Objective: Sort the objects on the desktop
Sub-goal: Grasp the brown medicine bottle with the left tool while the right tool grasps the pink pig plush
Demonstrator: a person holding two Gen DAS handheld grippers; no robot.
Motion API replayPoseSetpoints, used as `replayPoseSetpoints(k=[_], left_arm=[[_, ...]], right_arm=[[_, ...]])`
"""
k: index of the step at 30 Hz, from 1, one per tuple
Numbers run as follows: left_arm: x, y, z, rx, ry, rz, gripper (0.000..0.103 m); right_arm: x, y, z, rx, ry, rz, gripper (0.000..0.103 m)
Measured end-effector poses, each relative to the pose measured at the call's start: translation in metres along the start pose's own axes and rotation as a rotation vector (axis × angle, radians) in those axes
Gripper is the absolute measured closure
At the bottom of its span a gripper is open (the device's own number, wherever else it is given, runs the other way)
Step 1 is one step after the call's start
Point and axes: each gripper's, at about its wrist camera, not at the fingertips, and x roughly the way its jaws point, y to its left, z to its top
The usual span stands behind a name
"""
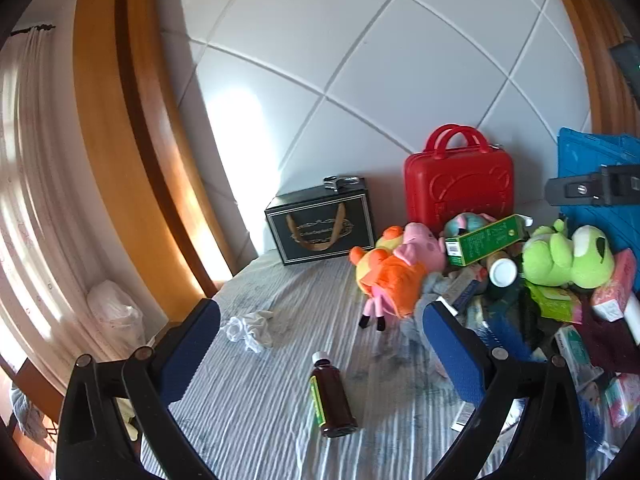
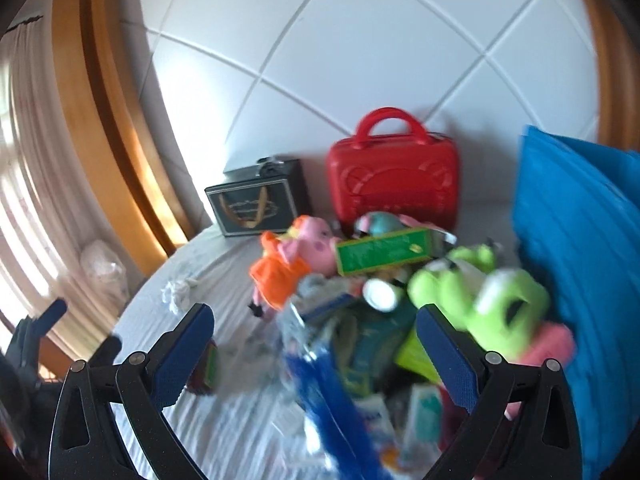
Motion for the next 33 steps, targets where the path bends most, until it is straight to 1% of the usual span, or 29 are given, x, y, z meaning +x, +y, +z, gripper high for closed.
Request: replayPoseSetpoints(k=[2,3,4,6,8,9,11,13,14,16,18,22,23,26,28,30,31,32,33], left_arm=[[0.009,0.014,-0.002,-0.025,0.002,0.045,0.000],[0.013,0.023,-0.005,-0.041,-0.001,0.072,0.000],[0.017,0.030,-0.008,-0.050,0.006,0.089,0.000],[0.032,0.046,-0.015,-0.058,0.053,0.116,0.000],[0.046,0.059,-0.025,-0.064,0.086,0.150,0.000],[0.053,0.065,-0.031,-0.076,0.107,0.147,0.000],[0.072,0.069,-0.047,-0.077,0.158,0.121,0.000],[0.095,0.063,-0.064,-0.080,0.218,0.116,0.000],[0.109,0.058,-0.072,-0.087,0.252,0.100,0.000],[0.135,0.044,-0.089,-0.096,0.310,0.054,0.000],[0.161,0.028,-0.105,-0.067,0.360,0.050,0.000],[0.197,0.012,-0.123,-0.062,0.432,0.001,0.000],[0.202,0.008,-0.126,-0.057,0.437,-0.008,0.000],[0.210,-0.001,-0.130,-0.025,0.437,-0.045,0.000],[0.216,-0.005,-0.133,-0.009,0.446,-0.054,0.000],[0.223,-0.007,-0.137,-0.018,0.468,-0.061,0.000],[0.227,-0.007,-0.138,-0.023,0.475,-0.067,0.000],[0.231,-0.008,-0.139,-0.026,0.483,-0.077,0.000],[0.234,-0.009,-0.141,-0.023,0.489,-0.088,0.003]], right_arm=[[0.036,0.006,0.018,-0.005,0.042,0.032,0.001],[0.065,0.010,0.030,0.002,0.074,0.059,0.001],[0.082,0.013,0.036,0.007,0.090,0.069,0.001],[0.136,0.015,0.049,0.037,0.167,0.053,0.001],[0.170,0.011,0.052,0.090,0.227,0.059,0.001],[0.194,0.009,0.054,0.125,0.262,0.062,0.001],[0.238,0.005,0.052,0.184,0.337,0.039,0.001],[0.267,0.000,0.048,0.234,0.389,0.033,0.001],[0.284,-0.004,0.045,0.258,0.415,0.025,0.001],[0.308,-0.007,0.042,0.273,0.449,-0.003,0.001],[0.332,-0.012,0.039,0.291,0.495,-0.043,0.001],[0.365,-0.016,0.030,0.324,0.568,-0.067,0.001],[0.374,-0.017,0.026,0.344,0.584,-0.049,0.000],[0.385,-0.018,0.024,0.371,0.565,-0.074,0.000],[0.393,-0.015,0.024,0.365,0.552,-0.096,0.000],[0.404,-0.014,0.018,0.346,0.555,-0.105,0.000],[0.410,-0.014,0.013,0.337,0.569,-0.091,0.000],[0.418,-0.016,0.006,0.333,0.606,-0.020,0.000],[0.420,-0.018,0.003,0.346,0.622,0.040,0.010]])
